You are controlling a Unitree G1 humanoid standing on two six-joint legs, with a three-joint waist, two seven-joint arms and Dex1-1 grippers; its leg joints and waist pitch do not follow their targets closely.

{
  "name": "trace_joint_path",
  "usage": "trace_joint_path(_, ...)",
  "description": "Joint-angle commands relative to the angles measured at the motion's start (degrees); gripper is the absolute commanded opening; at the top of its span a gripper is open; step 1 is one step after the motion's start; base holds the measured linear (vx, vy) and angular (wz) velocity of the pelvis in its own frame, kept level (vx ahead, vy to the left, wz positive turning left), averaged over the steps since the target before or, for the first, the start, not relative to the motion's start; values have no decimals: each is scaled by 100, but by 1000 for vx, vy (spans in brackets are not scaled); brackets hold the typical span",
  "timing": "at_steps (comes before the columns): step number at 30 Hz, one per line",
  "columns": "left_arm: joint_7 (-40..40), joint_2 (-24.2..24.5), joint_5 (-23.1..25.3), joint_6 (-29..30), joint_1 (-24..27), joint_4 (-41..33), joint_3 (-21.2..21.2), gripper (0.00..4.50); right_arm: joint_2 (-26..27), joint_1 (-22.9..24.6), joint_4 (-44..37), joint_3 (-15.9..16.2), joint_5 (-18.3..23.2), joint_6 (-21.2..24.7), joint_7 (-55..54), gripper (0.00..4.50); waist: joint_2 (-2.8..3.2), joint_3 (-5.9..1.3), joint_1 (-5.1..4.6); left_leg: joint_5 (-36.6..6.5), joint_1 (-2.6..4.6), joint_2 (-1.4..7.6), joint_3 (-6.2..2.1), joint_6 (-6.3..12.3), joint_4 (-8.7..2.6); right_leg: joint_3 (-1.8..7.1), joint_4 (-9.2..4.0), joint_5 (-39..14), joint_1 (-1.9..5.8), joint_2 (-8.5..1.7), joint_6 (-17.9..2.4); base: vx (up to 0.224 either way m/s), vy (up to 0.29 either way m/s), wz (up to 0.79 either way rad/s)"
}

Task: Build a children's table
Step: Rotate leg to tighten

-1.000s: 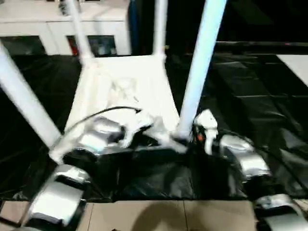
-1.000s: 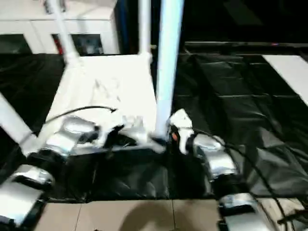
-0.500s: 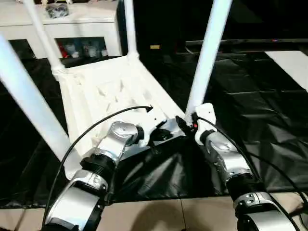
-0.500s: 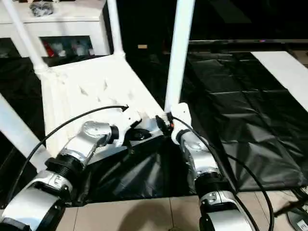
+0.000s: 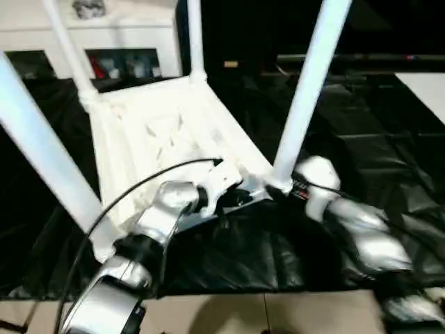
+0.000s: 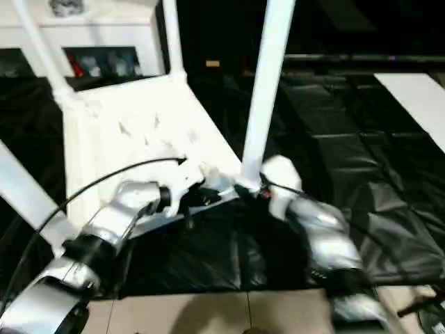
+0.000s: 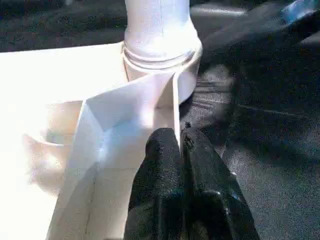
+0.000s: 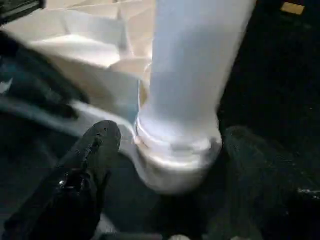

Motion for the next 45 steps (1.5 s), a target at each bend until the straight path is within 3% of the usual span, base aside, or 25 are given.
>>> trace_joint_path(1, 126, 58, -342, 129, 156, -434, 293, 27, -173, 44, -244, -84, 161, 32, 290, 381, -166, -346, 55, -1420, -20, 84, -25, 716, -302, 128, -399, -1592, 303, -133, -1150, 0, 0, 0)
trace_joint_path(4, -56, 168, -475, 345, 340, -878, 328, 54, -372, 130, -357, -103, 216, 66, 521, 382, -171, -352, 58, -1306, -17, 88, -14, 735, -286, 132, -380, -1414, 284, -118, -1227, 0, 0, 0)
trace_joint_path(7, -344, 373, -716, 745, 698, -1639, 347, 76, -614, 363, -750, -99, 484, 358, 1045, 382, -184, -378, 96, -955, -21, 113, -12, 915, -253, 133, -284, -737, 296, -100, -1399, 0, 0, 0)
trace_joint_path(8, -483, 456, -823, 933, 861, -1955, 332, 89, -664, 430, -871, -60, 544, 429, 1194, 382, -221, -370, 107, -934, -17, 121, -3, 948, -254, 135, -281, -708, 289, -97, -1415, 0, 0, 0)
trace_joint_path(10, -608, 539, -901, 1092, 1018, -2242, 305, 97, -690, 469, -955, -12, 569, 470, 1290, 382, -202, -354, 143, -918, -9, 135, -4, 972, -261, 140, -278, -797, 268, -114, -1424, 0, 0, 0)
trace_joint_path(12, -481, 622, -721, 1216, 1119, -2381, 223, 108, -612, 338, -830, 50, 529, 491, 1133, 382, -249, -332, 169, -1052, 14, 134, 8, 840, -271, 143, -309, -1083, 236, -99, -1333, 0, 0, 0)
trace_joint_path(16, -253, 535, -759, 1465, 949, -2385, 244, 137, -541, 234, -725, 44, 437, 474, 964, 382, -180, -306, 213, -1318, 53, 133, -8, 550, -297, 156, -340, -1449, 211, -102, -1179, 0, 0, 0)
trace_joint_path(17, -272, 522, -815, 1556, 881, -2404, 225, 144, -528, 230, -724, 27, 425, 482, 913, 382, -193, -304, 212, -1348, 54, 132, -1, 511, -299, 161, -347, -1452, 206, -95, -1160, 0, 0, 0)
trace_joint_path(18, -230, 496, -782, 1600, 795, -2377, 186, 176, -540, 242, -729, 1, 399, 469, 854, 382, -179, -310, 225, -1354, 50, 122, -9, 454, -300, 162, -342, -1395, 216, -91, -1148, 0, 0, 0)
trace_joint_path(19, -133, 460, -717, 1648, 706, -2339, 135, 183, -565, 277, -774, -36, 393, 494, 826, 382, -151, -317, 241, -1360, 45, 116, -22, 418, -303, 161, -324, -1329, 229, -91, -1143, 0, 0, 0)
trace_joint_path(20, -81, 445, -678, 1666, 671, -2322, 110, 183, -579, 296, -799, -53, 392, 508, 821, 382, -172, -311, 231, -1395, 40, 113, -15, 407, -305, 163, -336, -1325, 225, -81, -1127, 0, 0, 0)
trace_joint_path(22, 56, 351, -516, 1664, 487, -2104, -20, 186, -654, 394, -921, -121, 384, 555, 800, 382, -125, -319, 248, -1487, 49, 101, -21, 377, -291, 166, -343, -1340, 229, -91, -1109, 0, 0, 0)
trace_joint_path(24, 115, 248, -458, 1760, 331, -1893, -88, 186, -714, 490, -1039, -162, 392, 578, 794, 382, -173, -329, 268, -1474, 39, 86, -15, 393, -274, 170, -346, -1304, 243, -87, -1080, 0, 0, 0)
trace_joint_path(29, 168, 129, -269, 1877, 14, -1345, -312, 186, -783, 649, -1187, -224, 397, 617, 606, 382, -177, -350, 284, -1316, 5, 64, -24, 472, -258, 154, -343, -1218, 267, -87, -1070, 0, 0, 0)
trace_joint_path(30, 160, 128, -258, 2019, -91, -1157, -405, 186, -804, 658, -1157, -232, 361, 622, 483, 382, -114, -350, 271, -1343, 18, 63, -20, 468, -256, 154, -371, -1187, 252, -83, -1093, 0, 0, 0)
trace_joint_path(32, 163, 133, -237, 2045, -129, -1087, -441, 186, -811, 652, -1139, -243, 344, 614, 435, 382, -146, -362, 272, -1322, 13, 50, -22, 483, -242, 147, -345, -1137, 265, -79, -1125, 0, 0, 0)
trace_joint_path(33, 222, 124, -194, 2093, -191, -954, -462, 186, -804, 618, -1079, -274, 329, 621, 361, 382, -40, -354, 295, -1337, 21, 50, -32, 478, -249, 143, -349, -1194, 263, -94, -1151, 0, 0, 0)
trace_joint_path(34, 267, 116, -169, 2092, -225, -878, -462, 186, -800, 594, -1046, -283, 310, 615, 324, 382, -98, -366, 270, -1353, 20, 49, -22, 489, -235, 138, -362, -1157, 268, -83, -1155, 0, 0, 0)
trace_joint_path(37, 336, 89, -72, 1983, -374, -505, -522, 186, -761, 507, -989, -260, 265, 617, 250, 382, -90, -372, 281, -1314, 13, 41, -23, 543, -228, 127, -361, -1152, 273, -81, -1182, 0, 0, 0)
trace_joint_path(41, 313, 52, -80, 1897, -431, -370, -525, 150, -742, 471, -992, -232, 260, 626, 218, 382, -78, -377, 289, -1309, 12, 49, -28, 555, -229, 122, -357, -1138, 281, -89, -1201, 0, 0, 0)
trace_joint_path(45, 280, -121, -141, 1433, -719, 109, -542, 105, -720, 425, -916, -186, 237, 579, 155, 382, -68, -384, 304, -1370, 19, 36, -25, 566, -223, 114, -379, -1238, 275, -92, -1175, 0, 0, 0)
